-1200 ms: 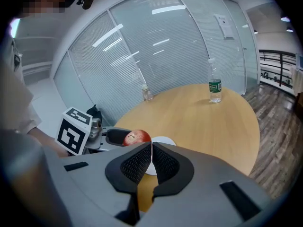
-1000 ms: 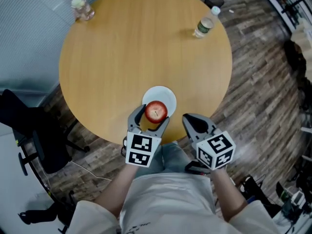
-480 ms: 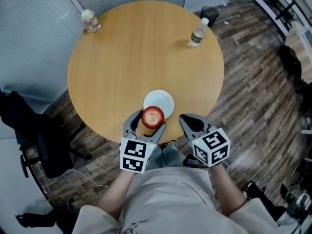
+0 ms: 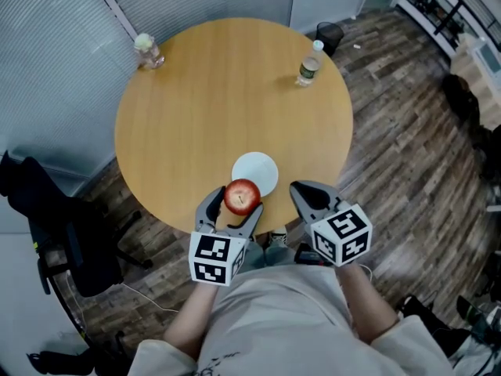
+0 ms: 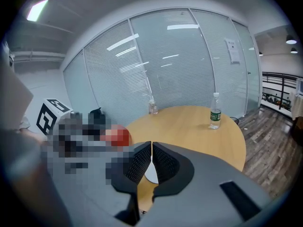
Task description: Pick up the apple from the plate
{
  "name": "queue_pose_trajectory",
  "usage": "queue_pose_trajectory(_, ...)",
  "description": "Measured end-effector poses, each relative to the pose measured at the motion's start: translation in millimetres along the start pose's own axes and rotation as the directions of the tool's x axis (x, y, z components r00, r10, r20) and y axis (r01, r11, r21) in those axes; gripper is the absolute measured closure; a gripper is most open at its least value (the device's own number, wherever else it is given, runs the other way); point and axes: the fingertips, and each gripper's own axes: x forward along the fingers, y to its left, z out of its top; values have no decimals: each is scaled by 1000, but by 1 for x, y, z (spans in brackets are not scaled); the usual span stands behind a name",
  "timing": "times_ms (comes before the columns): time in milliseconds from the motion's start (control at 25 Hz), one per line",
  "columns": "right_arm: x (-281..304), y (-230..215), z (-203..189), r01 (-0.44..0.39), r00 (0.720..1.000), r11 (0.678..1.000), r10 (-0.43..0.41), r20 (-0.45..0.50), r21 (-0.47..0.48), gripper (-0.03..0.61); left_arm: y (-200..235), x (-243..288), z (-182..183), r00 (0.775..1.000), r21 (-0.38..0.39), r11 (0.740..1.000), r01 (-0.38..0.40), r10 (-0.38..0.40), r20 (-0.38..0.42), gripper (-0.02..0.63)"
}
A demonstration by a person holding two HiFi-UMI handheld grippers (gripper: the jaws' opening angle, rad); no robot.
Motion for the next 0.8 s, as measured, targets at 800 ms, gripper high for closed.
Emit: queue_pose_trajectory(800, 5, 14, 15, -29, 999, 999, 30, 16, -41, 548, -2, -7, 15, 999, 23, 1000, 3, -4, 35, 247)
